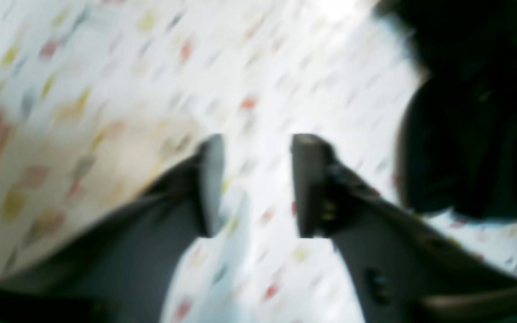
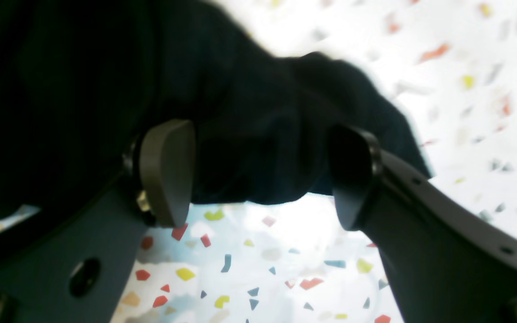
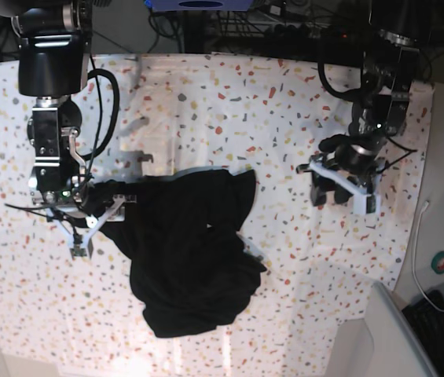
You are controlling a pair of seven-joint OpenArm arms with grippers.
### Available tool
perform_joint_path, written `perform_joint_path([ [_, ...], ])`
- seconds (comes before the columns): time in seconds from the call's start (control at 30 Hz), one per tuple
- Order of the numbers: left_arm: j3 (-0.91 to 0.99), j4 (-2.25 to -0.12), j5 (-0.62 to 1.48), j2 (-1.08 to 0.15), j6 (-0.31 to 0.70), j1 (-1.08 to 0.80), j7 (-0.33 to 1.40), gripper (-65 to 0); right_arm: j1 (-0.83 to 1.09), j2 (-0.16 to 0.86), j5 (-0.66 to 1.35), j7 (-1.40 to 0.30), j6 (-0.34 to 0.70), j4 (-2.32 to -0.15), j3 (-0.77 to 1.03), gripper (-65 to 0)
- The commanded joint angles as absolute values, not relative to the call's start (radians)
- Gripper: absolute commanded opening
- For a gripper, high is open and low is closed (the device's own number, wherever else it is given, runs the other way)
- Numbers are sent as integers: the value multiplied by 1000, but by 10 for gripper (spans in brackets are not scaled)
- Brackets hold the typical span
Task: Layout the t-shirt on the table in an organized manner, then fold the t-shirt properly
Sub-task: 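Lower both grippers onto the black t-shirt and grasp its edges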
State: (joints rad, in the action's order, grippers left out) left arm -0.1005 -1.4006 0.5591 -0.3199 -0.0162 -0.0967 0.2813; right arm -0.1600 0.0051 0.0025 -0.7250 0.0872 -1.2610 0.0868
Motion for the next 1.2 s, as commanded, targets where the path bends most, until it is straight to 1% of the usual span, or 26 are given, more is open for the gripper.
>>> perform_joint_path([
  [0.0,-153,-1403,561,-321,-5,-35,263,-321,-183,13,2,-705,84,-1282,91,-231],
  [0.07,-282,-1349,561,-318,-10,73,260,-285,-180,12,2,-705,87,-1282,91,-231],
  [0.17,-438,-1228,561,-280,-12,231,259,-283,-179,12,2,-705,90,-1282,91,-231],
  [0.27,-453,-1165,555,-237,-18,300,257,-283,-176,12,2,-705,91,-1282,91,-231],
  [0.3,-453,-1164,522,-228,-39,311,257,-283,-176,12,2,-705,91,-1282,91,-231],
  [0.37,-463,-1164,400,-203,-117,328,257,-281,-176,12,2,-705,91,-1280,91,-231],
  [0.4,-464,-1159,317,-177,-134,331,259,-276,-176,12,2,-705,91,-1280,91,-231],
  [0.53,-463,-1156,21,-99,-117,329,259,-275,-176,10,2,-705,91,-1280,85,-231],
  [0.63,-456,-1153,-85,-50,-39,332,259,-275,-177,8,2,-705,91,-1280,85,-231],
  [0.7,-456,-1104,-110,-27,-15,364,257,-275,-177,8,2,-705,91,-1280,85,-231],
  [0.8,-455,-974,-108,13,-15,435,255,-280,-179,8,2,-707,91,-1280,85,-231],
  [0.87,-452,-943,-99,22,-16,463,254,-281,-176,8,2,-707,91,-1280,85,-231],
  [1.07,-453,-1082,-110,21,-18,426,259,-281,-174,8,2,-707,91,-1280,88,-231],
  [1.17,-444,-1092,-110,13,-22,409,259,-281,-174,8,2,-708,91,-1280,87,-231],
])
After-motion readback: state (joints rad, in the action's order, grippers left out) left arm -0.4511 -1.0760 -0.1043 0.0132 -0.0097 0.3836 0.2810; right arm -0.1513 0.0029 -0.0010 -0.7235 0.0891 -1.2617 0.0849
